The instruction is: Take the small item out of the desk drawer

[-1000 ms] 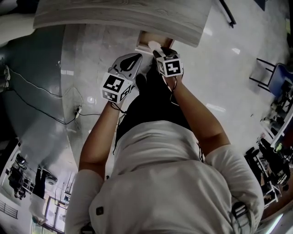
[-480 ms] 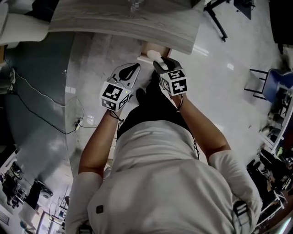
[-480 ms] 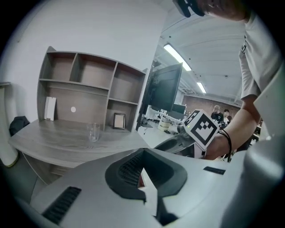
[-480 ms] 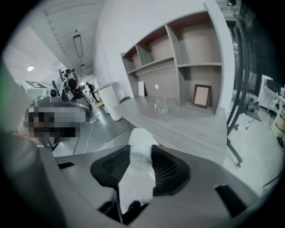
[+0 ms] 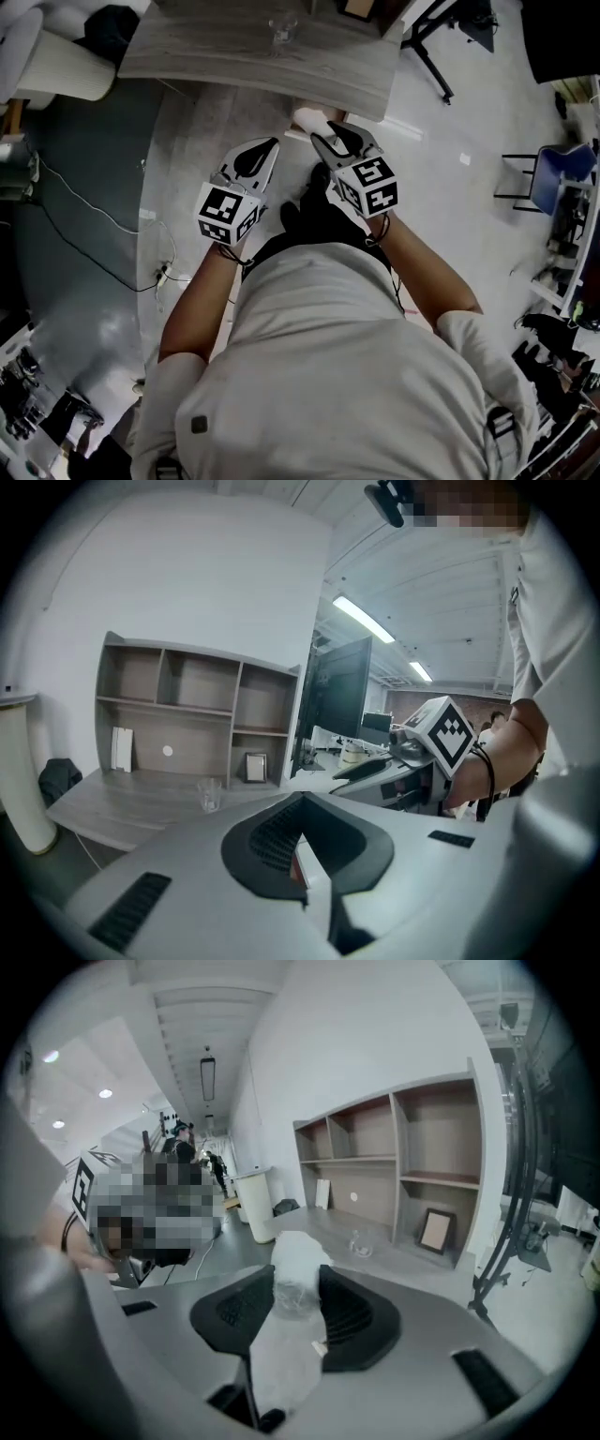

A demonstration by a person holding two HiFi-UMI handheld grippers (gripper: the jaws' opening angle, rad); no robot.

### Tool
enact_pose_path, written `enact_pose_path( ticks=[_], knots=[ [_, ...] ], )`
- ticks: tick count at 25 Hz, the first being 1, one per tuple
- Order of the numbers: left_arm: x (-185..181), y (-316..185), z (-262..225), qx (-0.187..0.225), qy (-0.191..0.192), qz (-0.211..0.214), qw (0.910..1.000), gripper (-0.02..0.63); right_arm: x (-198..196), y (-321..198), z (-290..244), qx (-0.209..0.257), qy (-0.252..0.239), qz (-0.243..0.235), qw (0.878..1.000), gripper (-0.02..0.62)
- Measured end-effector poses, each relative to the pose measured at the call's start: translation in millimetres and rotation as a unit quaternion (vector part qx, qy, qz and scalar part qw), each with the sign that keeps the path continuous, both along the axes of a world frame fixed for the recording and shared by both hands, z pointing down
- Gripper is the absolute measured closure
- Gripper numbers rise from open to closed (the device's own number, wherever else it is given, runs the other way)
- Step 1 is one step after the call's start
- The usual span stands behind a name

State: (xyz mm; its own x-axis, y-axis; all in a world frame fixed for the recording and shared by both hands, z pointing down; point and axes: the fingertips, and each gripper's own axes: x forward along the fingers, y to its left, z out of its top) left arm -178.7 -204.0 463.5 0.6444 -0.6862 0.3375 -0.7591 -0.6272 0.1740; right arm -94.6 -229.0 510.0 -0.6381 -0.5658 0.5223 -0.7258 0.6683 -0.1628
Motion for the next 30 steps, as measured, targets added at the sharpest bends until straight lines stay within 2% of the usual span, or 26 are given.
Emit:
enact_pose_path(
  ticks=[8,13,17,23,30],
  knots=[
    [-4.6,26.2,-64.8,0.056,0.016,0.007,0.9983,0.591,6.9,29.4,-81.8,0.068,-0.032,-0.003,0.997,0.437],
    [-6.1,41.5,-102.7,0.095,0.011,0.000,0.9954,0.591,13.9,42.1,-124.8,0.105,-0.042,-0.009,0.994,0.437],
    [-11.3,52.5,-123.4,0.108,0.019,-0.004,0.9939,0.591,13.3,52.7,-148.2,0.123,-0.047,-0.013,0.991,0.437],
    [-9.3,69.5,-137.2,0.122,0.030,0.001,0.9920,0.591,15.5,72.3,-159.4,0.122,-0.056,-0.010,0.991,0.437],
    [-0.3,90.7,-128.9,0.112,0.034,0.018,0.9930,0.591,17.5,96.4,-158.5,0.118,-0.058,-0.009,0.991,0.437]
  ],
)
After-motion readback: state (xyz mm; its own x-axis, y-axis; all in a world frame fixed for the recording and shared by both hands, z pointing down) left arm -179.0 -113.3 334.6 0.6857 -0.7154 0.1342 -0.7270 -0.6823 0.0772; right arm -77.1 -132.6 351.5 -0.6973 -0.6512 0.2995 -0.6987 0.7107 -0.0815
